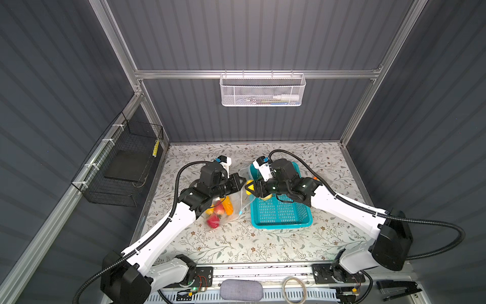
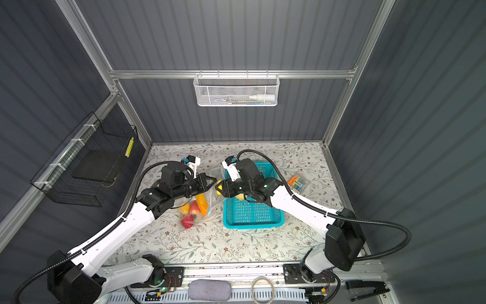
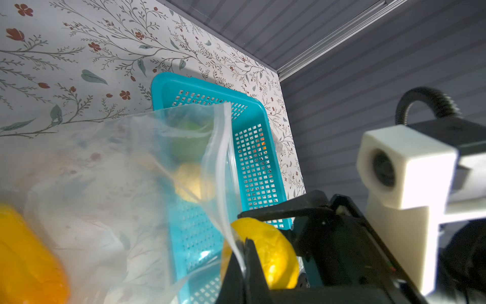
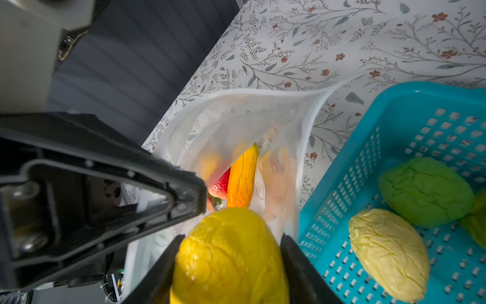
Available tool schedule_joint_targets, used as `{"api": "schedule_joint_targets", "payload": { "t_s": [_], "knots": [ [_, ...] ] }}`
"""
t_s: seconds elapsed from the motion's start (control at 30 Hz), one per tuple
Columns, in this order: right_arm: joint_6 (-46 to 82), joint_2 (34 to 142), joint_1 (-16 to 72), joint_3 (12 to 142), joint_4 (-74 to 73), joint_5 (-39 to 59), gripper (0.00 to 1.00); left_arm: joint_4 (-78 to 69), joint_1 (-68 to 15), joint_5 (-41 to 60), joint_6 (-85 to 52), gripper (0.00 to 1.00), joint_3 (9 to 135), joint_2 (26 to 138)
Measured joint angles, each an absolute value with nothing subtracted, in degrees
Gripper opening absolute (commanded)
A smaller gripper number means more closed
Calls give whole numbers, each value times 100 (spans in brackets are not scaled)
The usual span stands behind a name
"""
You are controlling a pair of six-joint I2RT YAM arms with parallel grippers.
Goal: Place the food in the zip-top bag and seal the zipper
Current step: 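Open the right gripper to drop the yellow fruit into the bag, then move the right gripper back into the basket and grasp the pale yellow fruit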
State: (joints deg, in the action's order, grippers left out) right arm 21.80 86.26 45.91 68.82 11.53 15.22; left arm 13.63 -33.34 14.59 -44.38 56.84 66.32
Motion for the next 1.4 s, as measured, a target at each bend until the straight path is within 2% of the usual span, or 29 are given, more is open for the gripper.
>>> {"api": "schedule_joint_targets", "payload": {
  "t_s": [0.2, 0.53, 0.67, 1.07, 1.23, 1.4],
  "knots": [
    [2038, 9102, 4755, 7170, 1192, 1450, 57, 1367, -3334, 1463, -4438, 0, 5684, 6611],
    [1859, 9358, 4856, 7382, 1531, 923, 76, 1372, -3334, 1374, -4440, 0, 5682, 6473],
    [1857, 9332, 4856, 7382, 1557, 836, 79, 1374, -3334, 1350, -4442, 0, 5682, 6473],
    [2056, 8073, 4768, 7011, 1557, 187, 86, 1382, -3334, 1243, -4484, 0, 5682, 6473],
    [2355, 7684, 4364, 6702, 1653, -189, 91, 1374, -3334, 1219, -4510, 0, 5649, 6473],
    [2639, 7736, 3988, 6300, 1870, -388, 98, 1365, -3334, 1203, -4528, 0, 5649, 6473]
  ]
}}
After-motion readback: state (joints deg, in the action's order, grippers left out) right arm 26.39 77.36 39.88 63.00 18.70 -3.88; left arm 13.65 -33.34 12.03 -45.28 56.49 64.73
